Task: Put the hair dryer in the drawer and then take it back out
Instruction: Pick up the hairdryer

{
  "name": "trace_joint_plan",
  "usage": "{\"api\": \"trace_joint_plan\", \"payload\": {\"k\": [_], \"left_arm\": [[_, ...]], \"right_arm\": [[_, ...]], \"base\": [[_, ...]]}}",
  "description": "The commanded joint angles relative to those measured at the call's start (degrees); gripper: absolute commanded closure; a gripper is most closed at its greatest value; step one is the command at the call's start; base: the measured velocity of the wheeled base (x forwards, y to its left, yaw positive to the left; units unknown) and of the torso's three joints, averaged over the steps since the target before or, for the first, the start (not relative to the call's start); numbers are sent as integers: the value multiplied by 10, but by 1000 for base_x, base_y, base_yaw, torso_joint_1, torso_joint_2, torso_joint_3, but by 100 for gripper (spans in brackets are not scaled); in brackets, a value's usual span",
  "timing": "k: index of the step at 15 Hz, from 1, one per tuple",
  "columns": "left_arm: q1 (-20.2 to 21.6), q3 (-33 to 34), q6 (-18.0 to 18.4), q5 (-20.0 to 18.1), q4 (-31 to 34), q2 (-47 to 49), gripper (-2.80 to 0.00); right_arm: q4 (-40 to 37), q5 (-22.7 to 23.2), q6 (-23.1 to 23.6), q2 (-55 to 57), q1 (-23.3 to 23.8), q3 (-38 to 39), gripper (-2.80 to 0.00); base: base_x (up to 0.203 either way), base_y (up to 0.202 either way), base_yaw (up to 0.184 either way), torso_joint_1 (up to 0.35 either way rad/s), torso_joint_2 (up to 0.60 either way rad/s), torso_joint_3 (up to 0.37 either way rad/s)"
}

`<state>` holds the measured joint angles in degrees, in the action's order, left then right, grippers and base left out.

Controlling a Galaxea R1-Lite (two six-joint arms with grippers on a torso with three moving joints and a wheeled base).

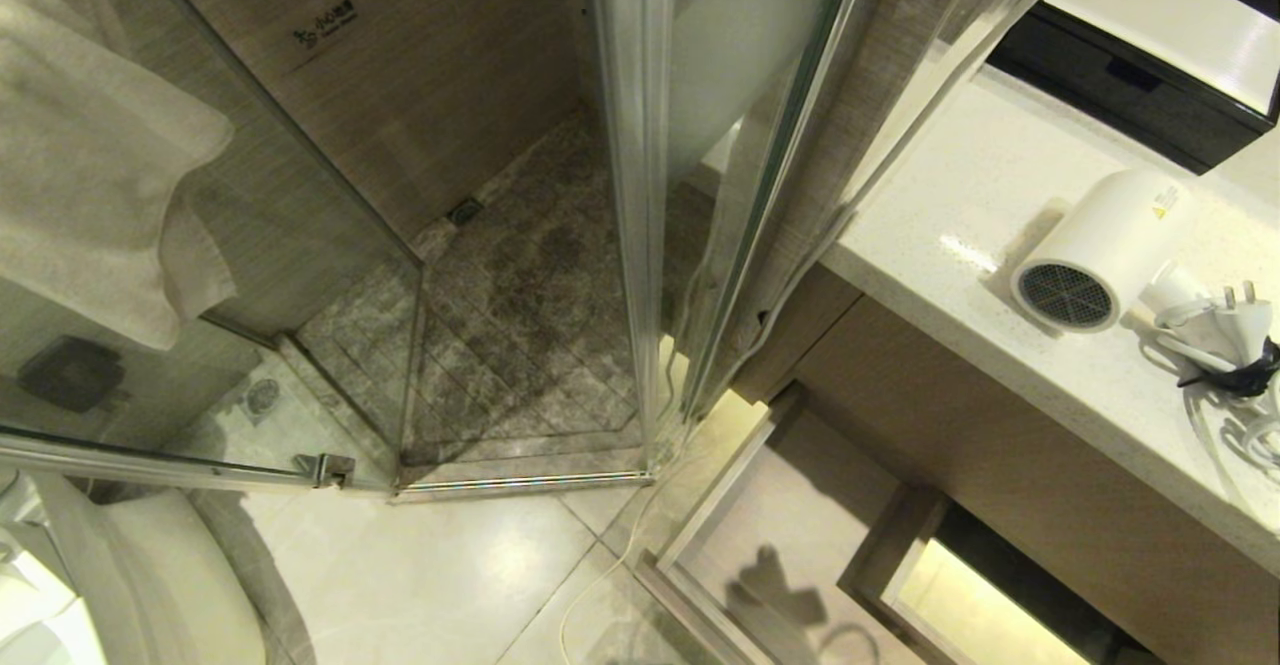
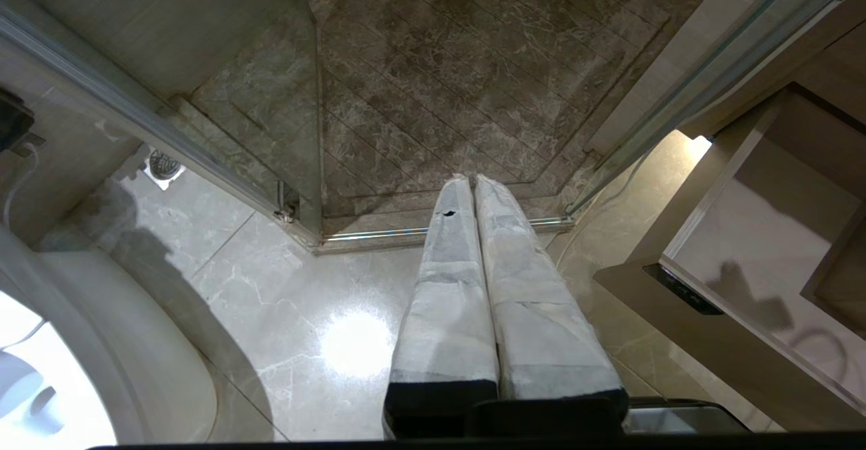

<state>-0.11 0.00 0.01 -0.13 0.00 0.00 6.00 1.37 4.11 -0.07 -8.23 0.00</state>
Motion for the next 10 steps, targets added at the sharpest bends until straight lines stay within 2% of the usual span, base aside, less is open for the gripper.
{"api": "trace_joint_plan", "payload": {"k": [1, 3, 5, 7, 10], "left_arm": [[0, 1, 0, 0, 0, 0, 0], [0, 0, 0, 0, 0, 0, 0], [0, 1, 0, 0, 0, 0, 0], [0, 1, 0, 0, 0, 0, 0], [0, 1, 0, 0, 0, 0, 0]], "right_arm": [[1, -2, 7, -22, 0, 23, 0], [0, -2, 9, -22, 0, 19, 0], [-22, 1, 10, -22, 0, -54, 0], [-111, 3, 12, -14, 0, -215, 0], [-363, 10, 14, 67, -1, -502, 0]], "base": [[0, 0, 0, 0, 0, 0], [0, 0, 0, 0, 0, 0], [0, 0, 0, 0, 0, 0], [0, 0, 0, 0, 0, 0], [0, 0, 0, 0, 0, 0]]}}
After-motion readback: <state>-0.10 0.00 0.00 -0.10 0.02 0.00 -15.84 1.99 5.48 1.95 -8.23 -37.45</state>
